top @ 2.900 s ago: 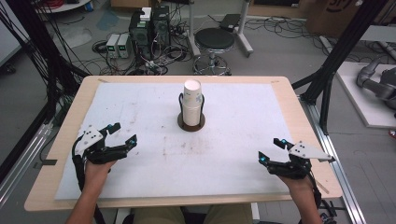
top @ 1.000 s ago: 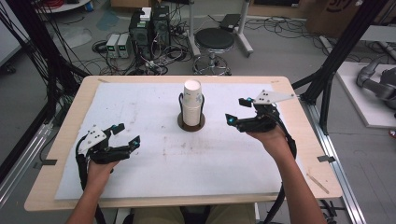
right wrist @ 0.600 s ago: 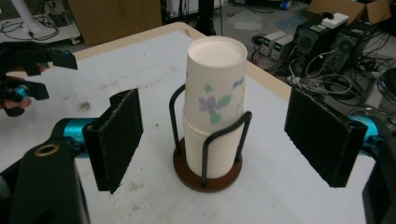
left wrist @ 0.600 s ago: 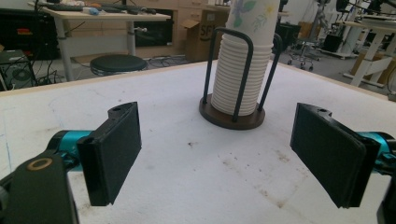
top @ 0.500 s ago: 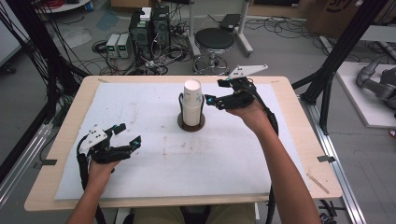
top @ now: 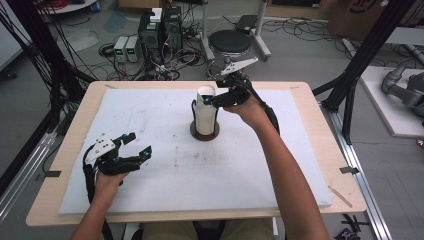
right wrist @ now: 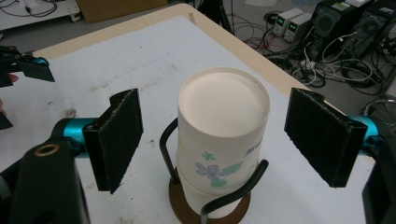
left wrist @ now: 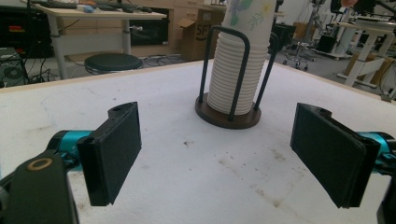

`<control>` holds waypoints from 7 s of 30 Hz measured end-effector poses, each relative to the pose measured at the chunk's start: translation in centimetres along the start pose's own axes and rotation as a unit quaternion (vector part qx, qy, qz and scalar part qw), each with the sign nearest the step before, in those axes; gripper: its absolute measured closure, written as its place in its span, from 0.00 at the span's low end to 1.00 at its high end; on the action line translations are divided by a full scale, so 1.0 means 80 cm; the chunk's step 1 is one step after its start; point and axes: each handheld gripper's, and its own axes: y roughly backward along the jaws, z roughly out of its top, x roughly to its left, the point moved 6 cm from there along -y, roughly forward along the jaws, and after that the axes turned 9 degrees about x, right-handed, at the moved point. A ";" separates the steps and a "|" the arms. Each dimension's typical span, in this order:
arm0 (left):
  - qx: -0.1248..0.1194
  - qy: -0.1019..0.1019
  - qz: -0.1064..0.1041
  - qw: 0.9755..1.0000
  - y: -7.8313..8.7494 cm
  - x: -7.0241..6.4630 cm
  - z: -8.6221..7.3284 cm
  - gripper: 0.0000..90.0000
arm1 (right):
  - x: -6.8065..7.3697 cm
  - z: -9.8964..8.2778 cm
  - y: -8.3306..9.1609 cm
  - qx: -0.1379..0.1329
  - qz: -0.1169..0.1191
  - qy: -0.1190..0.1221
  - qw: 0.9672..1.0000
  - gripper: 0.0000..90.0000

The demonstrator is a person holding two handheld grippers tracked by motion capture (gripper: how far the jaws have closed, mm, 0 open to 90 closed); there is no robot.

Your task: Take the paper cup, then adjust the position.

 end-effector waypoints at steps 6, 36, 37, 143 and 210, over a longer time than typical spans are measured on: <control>0.000 0.000 -0.002 1.000 0.000 0.000 0.000 0.18 | -0.006 -0.002 -0.020 0.017 0.003 -0.012 1.000 0.22; 0.000 0.007 -0.004 1.000 -0.001 0.002 -0.001 0.18 | -0.007 0.031 -0.005 -0.019 0.008 -0.004 1.000 0.41; 0.000 0.007 -0.006 1.000 -0.001 0.002 -0.001 0.18 | -0.006 0.037 0.005 -0.025 0.006 -0.004 1.000 0.41; 0.025 -0.127 -0.248 0.960 -0.105 -0.185 0.038 0.30 | 0.137 -0.121 0.065 -0.063 0.155 0.049 0.985 0.42; 0.281 -0.261 -0.279 0.880 -0.094 -0.180 0.053 0.20 | 0.149 -0.150 0.039 0.081 0.164 0.208 0.961 0.42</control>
